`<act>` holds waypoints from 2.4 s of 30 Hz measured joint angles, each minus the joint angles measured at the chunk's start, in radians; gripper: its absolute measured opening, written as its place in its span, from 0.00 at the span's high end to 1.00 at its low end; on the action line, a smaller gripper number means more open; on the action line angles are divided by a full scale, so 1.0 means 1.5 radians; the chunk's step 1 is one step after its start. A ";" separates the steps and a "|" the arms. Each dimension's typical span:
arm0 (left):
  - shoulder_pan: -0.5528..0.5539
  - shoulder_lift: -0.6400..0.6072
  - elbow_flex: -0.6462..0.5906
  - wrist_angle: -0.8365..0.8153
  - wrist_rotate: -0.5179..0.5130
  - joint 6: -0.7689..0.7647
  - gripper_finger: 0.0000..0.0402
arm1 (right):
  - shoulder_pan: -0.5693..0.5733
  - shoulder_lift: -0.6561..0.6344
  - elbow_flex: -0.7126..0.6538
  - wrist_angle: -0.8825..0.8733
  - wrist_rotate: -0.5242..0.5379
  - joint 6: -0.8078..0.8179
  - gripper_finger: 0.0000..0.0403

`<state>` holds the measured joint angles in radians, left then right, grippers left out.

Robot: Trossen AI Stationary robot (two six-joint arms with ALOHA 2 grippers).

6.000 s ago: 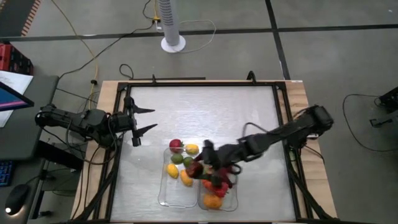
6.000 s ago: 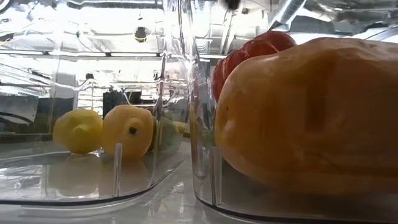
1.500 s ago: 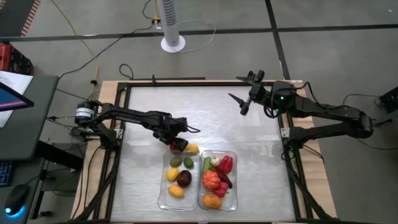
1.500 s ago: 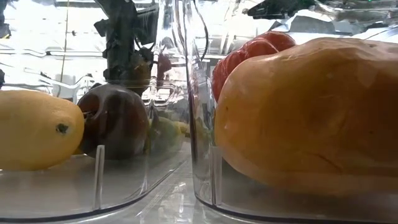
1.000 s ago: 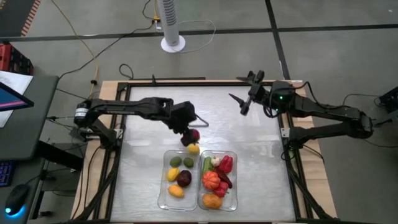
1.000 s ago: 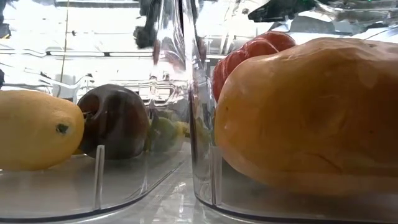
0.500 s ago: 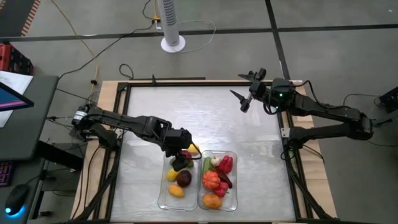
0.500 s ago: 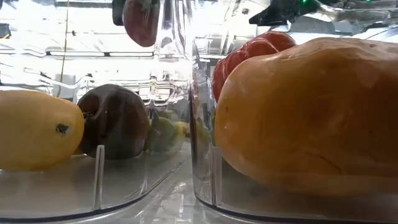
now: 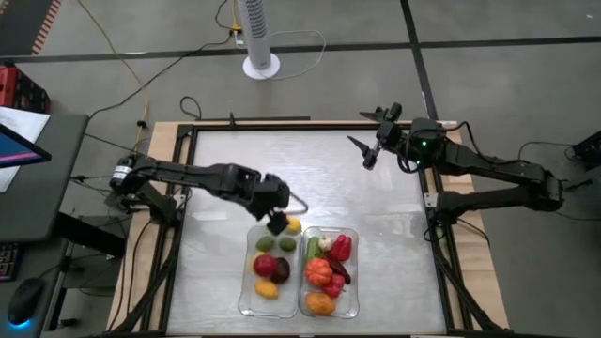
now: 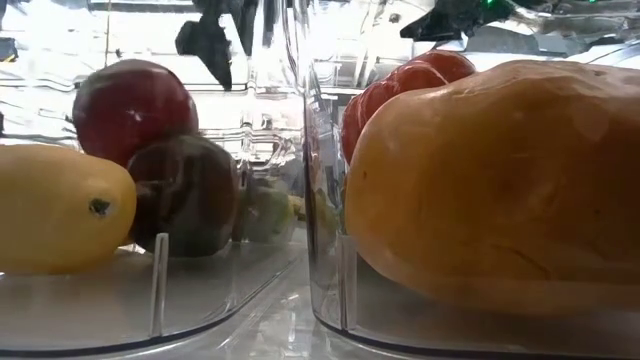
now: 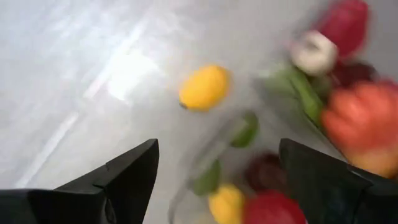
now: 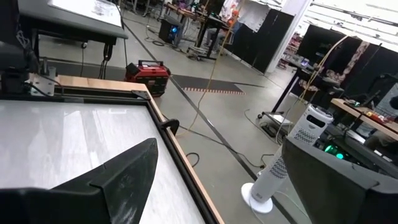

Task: Sort produce into baskets
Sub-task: Put the lemon into the left transparent bin

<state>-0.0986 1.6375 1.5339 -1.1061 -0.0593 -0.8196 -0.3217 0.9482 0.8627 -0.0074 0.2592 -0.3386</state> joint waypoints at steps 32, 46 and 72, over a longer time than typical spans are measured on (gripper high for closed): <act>0.144 0.050 -0.247 0.339 0.184 -0.064 0.21 | 0.000 0.000 0.000 0.013 -0.034 -0.005 0.08; 0.143 0.141 -0.177 0.325 0.230 0.149 0.21 | 0.000 0.000 0.000 0.002 -0.035 -0.003 0.08; 0.135 0.165 -0.177 0.309 0.204 0.273 0.22 | 0.000 0.000 0.000 0.003 -0.035 -0.003 0.08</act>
<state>0.1043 1.8847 1.2678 -0.6424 0.2474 -0.4106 -0.3214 0.9482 0.8627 -0.0036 0.2066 -0.3431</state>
